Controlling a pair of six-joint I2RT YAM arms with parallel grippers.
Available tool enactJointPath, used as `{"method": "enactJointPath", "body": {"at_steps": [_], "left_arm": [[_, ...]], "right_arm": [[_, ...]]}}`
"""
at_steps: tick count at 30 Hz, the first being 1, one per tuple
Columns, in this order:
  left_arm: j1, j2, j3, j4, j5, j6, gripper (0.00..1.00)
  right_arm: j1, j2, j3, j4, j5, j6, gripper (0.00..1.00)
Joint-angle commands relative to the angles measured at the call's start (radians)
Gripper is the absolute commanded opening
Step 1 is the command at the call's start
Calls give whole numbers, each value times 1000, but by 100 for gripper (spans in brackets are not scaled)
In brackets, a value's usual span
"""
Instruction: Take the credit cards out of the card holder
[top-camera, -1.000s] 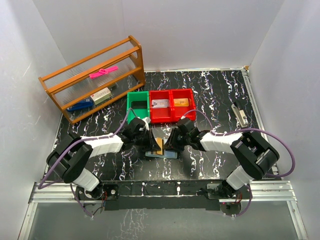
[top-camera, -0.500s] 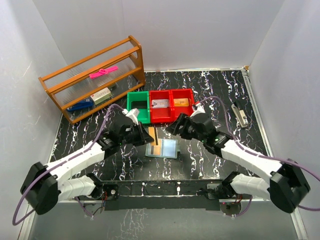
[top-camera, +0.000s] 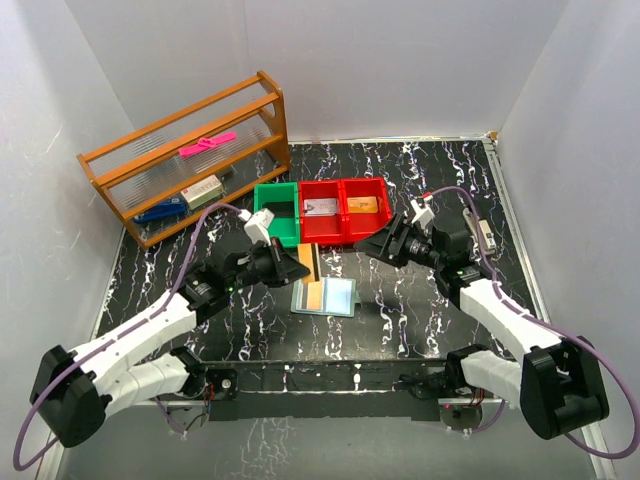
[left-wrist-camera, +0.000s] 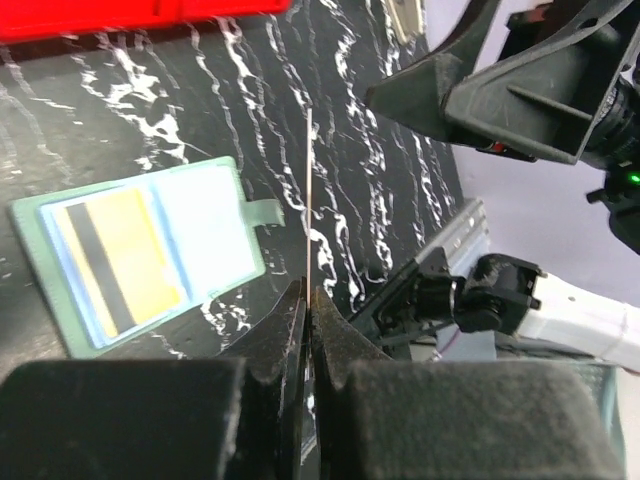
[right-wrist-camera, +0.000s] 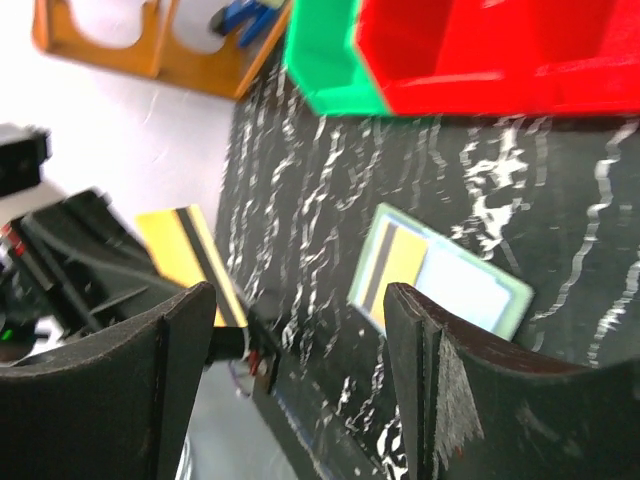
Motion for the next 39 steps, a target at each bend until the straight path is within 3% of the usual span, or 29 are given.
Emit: {"method": "enactJointPath", "body": {"at_steps": [1, 5, 13, 21, 33, 39], "left_arm": [[3, 69, 57, 145, 207, -27, 0], [2, 99, 59, 256, 279, -73, 0], [2, 102, 75, 260, 328, -60, 0], [3, 86, 50, 285, 361, -83, 0], [2, 89, 55, 288, 390, -87, 0], [2, 86, 86, 201, 416, -43, 0]], "right_arm": [[30, -7, -3, 221, -219, 49, 65], [85, 30, -7, 302, -286, 78, 61], [166, 99, -20, 474, -345, 158, 45], [169, 136, -62, 667, -400, 266, 30], [168, 131, -80, 745, -419, 302, 17], [168, 124, -96, 768, -406, 315, 2]]}}
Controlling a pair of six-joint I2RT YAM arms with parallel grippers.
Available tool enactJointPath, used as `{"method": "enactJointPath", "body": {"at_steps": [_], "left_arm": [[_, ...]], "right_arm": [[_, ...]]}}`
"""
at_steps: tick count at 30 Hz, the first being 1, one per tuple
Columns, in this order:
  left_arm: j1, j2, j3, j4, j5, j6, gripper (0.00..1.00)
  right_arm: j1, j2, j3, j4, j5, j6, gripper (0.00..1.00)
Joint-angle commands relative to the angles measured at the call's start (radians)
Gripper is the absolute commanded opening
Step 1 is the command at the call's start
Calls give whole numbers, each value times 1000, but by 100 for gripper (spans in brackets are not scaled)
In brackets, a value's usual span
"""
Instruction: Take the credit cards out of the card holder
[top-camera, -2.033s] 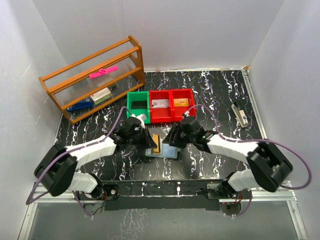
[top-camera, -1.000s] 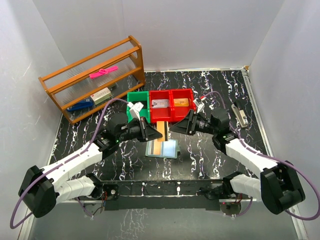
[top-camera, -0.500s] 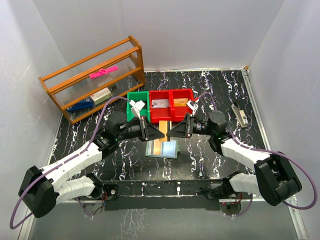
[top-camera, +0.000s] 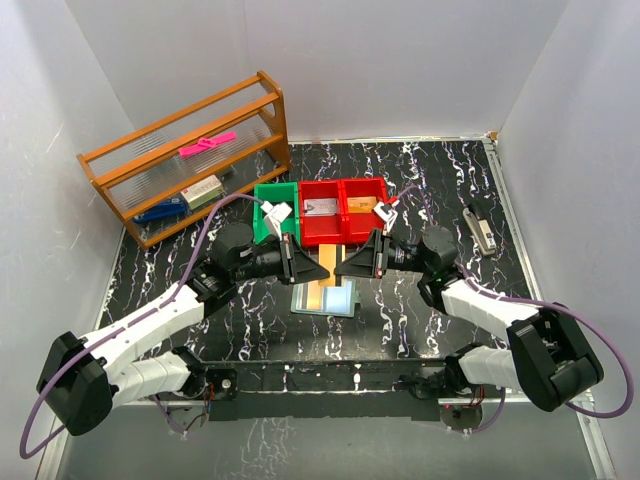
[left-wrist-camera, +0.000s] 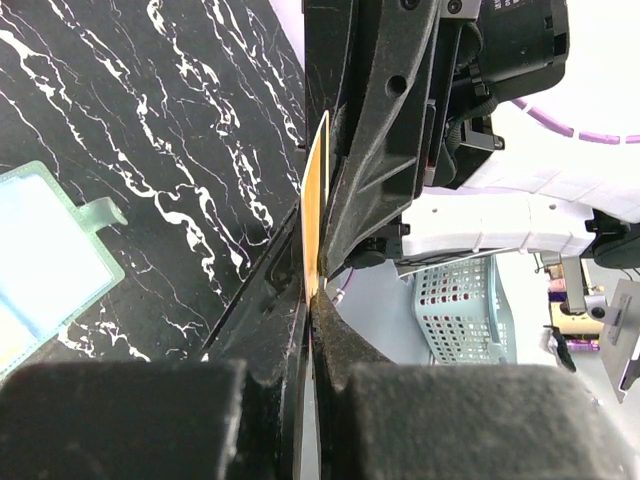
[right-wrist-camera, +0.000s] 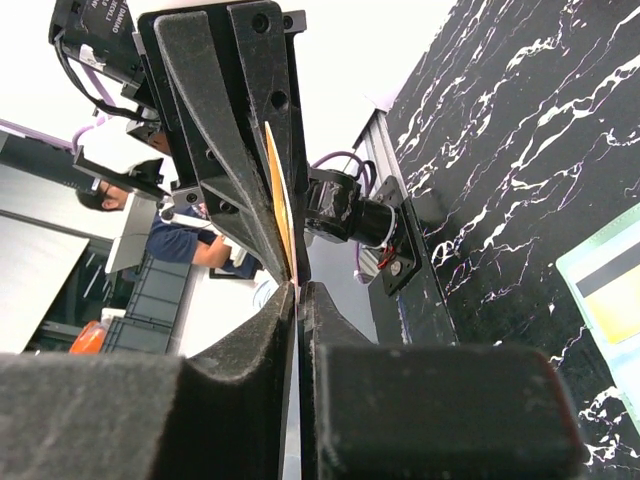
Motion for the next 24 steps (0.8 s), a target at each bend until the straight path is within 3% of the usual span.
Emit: {"method": "enactJointPath", "body": {"at_steps": [1, 3, 8, 10, 12, 14, 18, 24], "left_arm": [[3, -33, 46, -69, 35, 43, 0], [2, -45, 42, -92, 14, 46, 4], [2, -65, 67, -192, -69, 82, 55], [2, -80, 95, -276, -139, 120, 71], [2, -102, 127, -382, -238, 163, 87], [2, -118, 162, -495, -360, 202, 97], [3, -137, 222, -688, -574, 273, 99], [6, -127, 290, -901, -819, 347, 99]], "right_arm": [[3, -27, -9, 97, 11, 19, 0], [3, -34, -9, 101, 11, 21, 0], [4, -58, 9, 30, 42, -33, 0], [3, -73, 47, -121, 84, -134, 0], [3, -95, 123, -431, 186, -303, 0], [2, -110, 232, -678, 341, -470, 0], [2, -115, 352, -878, 604, -658, 0], [3, -40, 472, -972, 878, -880, 0]]}}
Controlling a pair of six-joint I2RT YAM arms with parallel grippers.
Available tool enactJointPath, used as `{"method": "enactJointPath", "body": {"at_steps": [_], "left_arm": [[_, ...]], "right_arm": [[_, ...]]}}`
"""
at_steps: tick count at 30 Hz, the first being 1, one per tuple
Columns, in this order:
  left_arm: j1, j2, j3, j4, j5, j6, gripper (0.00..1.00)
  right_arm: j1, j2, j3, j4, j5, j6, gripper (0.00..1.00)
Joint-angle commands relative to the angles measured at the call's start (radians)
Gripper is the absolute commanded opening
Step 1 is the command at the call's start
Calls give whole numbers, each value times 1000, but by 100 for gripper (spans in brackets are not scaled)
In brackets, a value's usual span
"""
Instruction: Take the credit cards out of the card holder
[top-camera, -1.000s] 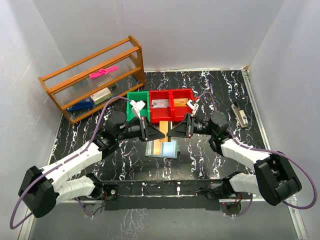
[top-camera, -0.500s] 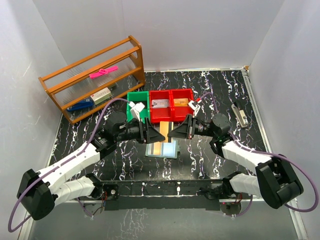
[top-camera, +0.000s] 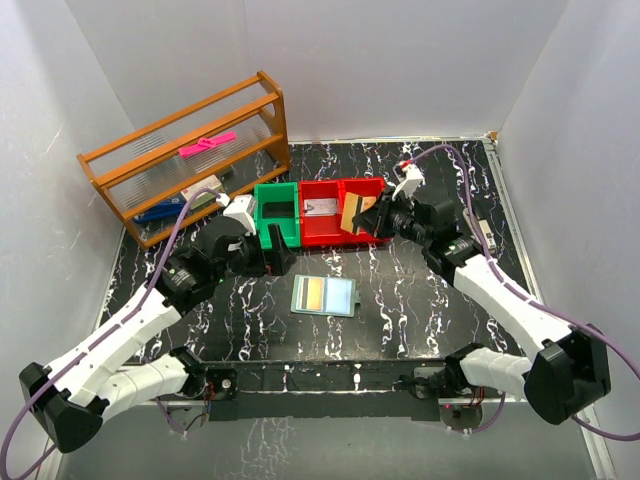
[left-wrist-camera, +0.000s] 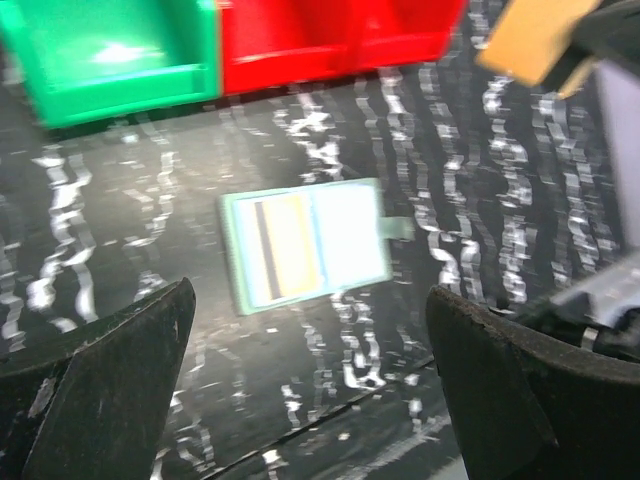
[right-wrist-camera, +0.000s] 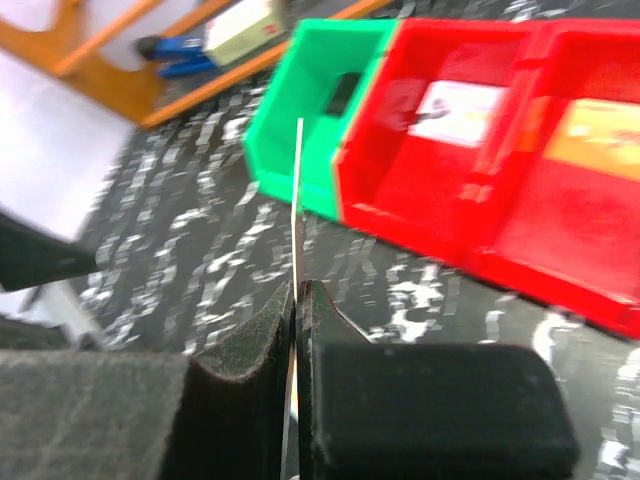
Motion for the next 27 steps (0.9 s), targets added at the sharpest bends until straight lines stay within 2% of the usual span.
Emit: {"method": "enactJointPath", "body": {"at_steps": [1, 4, 8, 10, 13, 18, 23, 27], "left_arm": [[11, -4, 59, -232, -251, 100, 99], [81, 3, 68, -247, -241, 144, 99], [313, -2, 44, -218, -54, 197, 99], [391, -18, 33, -198, 19, 214, 99], [407, -54, -8, -164, 29, 236, 99], [405, -138, -131, -152, -39, 250, 99], [406, -230, -178, -82, -56, 261, 99], [406, -195, -183, -52, -62, 265, 99]], "right_arm": [[1, 62, 111, -147, 285, -294, 0], [19, 127, 161, -157, 350, -461, 0], [37, 200, 212, -153, 375, -681, 0], [58, 229, 223, -147, 412, -827, 0], [63, 283, 222, -95, 444, -964, 0], [57, 419, 292, -112, 442, -1152, 0], [16, 516, 332, -58, 400, -1233, 0], [-2, 592, 384, -54, 401, -1295, 0]]}}
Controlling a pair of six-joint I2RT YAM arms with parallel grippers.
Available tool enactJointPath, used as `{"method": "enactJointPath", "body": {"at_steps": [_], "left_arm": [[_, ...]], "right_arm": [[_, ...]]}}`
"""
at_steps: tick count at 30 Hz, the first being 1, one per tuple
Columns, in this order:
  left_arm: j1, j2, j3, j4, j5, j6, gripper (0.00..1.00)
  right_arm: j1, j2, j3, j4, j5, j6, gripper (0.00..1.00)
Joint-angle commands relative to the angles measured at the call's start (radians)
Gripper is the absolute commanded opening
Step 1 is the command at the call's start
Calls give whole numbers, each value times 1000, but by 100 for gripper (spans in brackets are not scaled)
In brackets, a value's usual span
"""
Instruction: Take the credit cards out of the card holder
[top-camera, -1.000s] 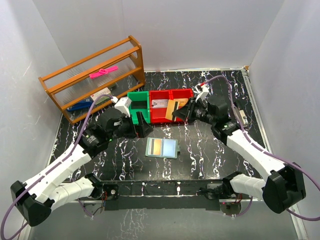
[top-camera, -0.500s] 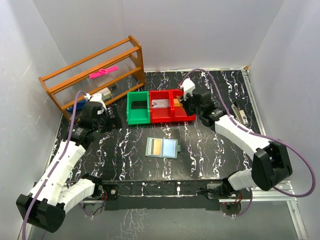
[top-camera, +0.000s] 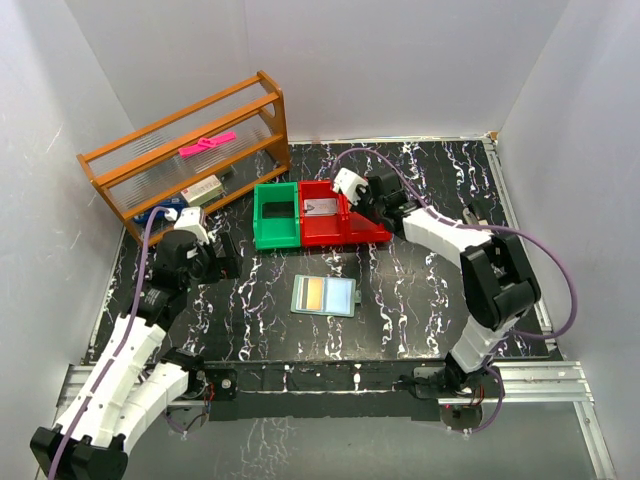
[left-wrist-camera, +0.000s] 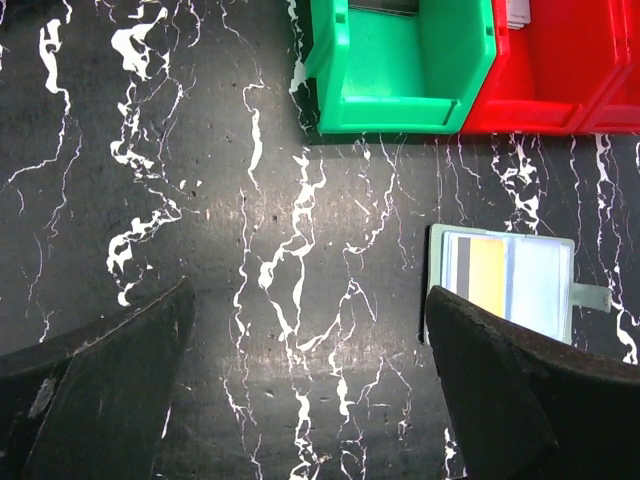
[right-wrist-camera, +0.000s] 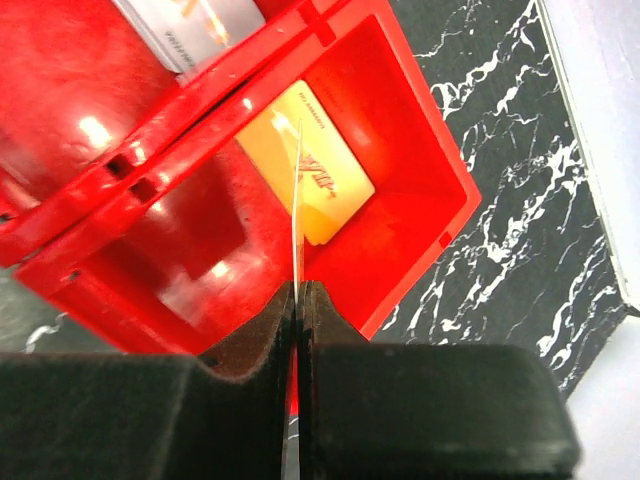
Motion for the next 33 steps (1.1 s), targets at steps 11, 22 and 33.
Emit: {"method": "enactJointPath", "body": {"at_steps": [11, 22, 33], "left_arm": [[2, 28, -11, 95, 35, 37, 99], [2, 33, -14, 100, 49, 42, 99], [2, 52, -11, 100, 72, 47, 99]], "right_arm": [[-26, 226, 236, 43, -38, -287, 0], [-29, 278, 216, 132, -6, -381, 0], [-35, 327, 204, 151, -28, -423, 11]]}}
